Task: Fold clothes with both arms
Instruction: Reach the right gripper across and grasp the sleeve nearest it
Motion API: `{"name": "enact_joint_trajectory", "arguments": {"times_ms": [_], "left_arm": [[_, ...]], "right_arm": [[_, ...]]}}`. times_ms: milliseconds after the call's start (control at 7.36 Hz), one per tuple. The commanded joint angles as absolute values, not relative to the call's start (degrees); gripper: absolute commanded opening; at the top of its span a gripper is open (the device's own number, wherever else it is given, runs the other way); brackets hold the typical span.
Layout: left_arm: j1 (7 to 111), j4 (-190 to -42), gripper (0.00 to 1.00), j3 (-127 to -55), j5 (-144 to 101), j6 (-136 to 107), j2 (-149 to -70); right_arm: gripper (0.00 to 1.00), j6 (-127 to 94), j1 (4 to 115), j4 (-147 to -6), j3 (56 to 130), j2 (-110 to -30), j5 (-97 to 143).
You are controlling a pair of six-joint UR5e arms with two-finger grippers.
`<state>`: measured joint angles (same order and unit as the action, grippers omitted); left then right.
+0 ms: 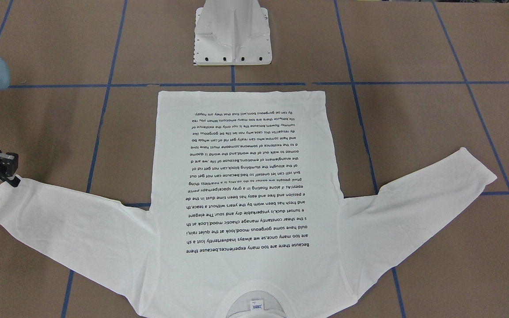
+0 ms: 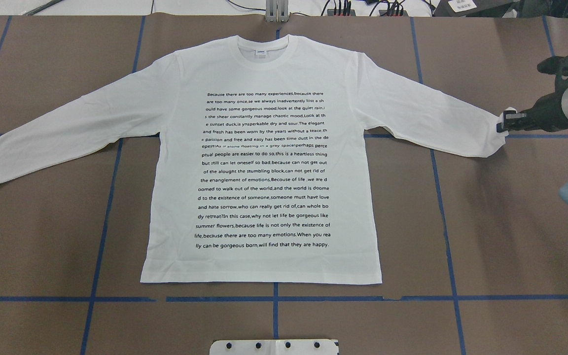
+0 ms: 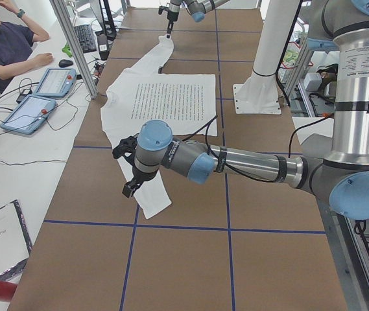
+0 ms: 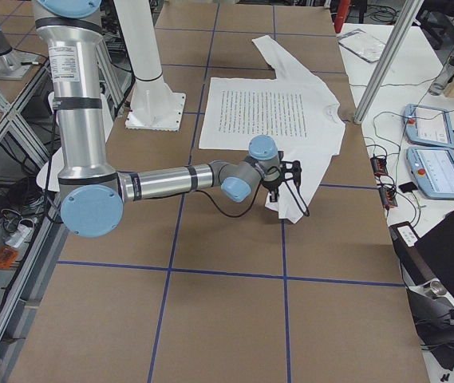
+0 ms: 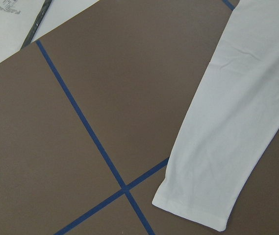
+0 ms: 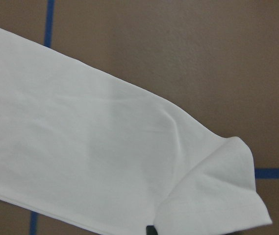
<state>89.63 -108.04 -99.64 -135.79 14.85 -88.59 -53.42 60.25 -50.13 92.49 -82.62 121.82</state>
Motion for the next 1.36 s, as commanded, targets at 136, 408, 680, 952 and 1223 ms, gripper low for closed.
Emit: {"name": "enact_joint_trajectory", "arguments": {"times_ms": [136, 408, 680, 952, 1223], "left_arm": [[89.6, -107.9, 1.00, -99.5, -135.8, 14.9, -88.6], [89.6, -107.8, 1.00, -99.2, -135.8, 14.9, -88.6], [89.6, -107.8, 1.00, -99.1, -135.8, 14.9, -88.6], [89.6, -107.8, 1.00, -99.0, -135.8, 14.9, -88.6], [89.6, -107.8, 1.00, -99.0, -135.8, 14.9, -88.5]], "right_arm": [[0.00, -64.9, 50.4, -50.1, 88.2, -64.1, 117.2], [0.00, -64.9, 45.7, -49.7, 82.0, -53.9, 110.7], [0.00, -65.2, 42.4, -49.7, 78.7, -45.9, 107.0], [0.00, -65.2, 37.2, -49.6, 72.2, -37.0, 99.4], [0.00, -65.2, 31.8, -49.6, 69.3, -33.5, 92.2]]}}
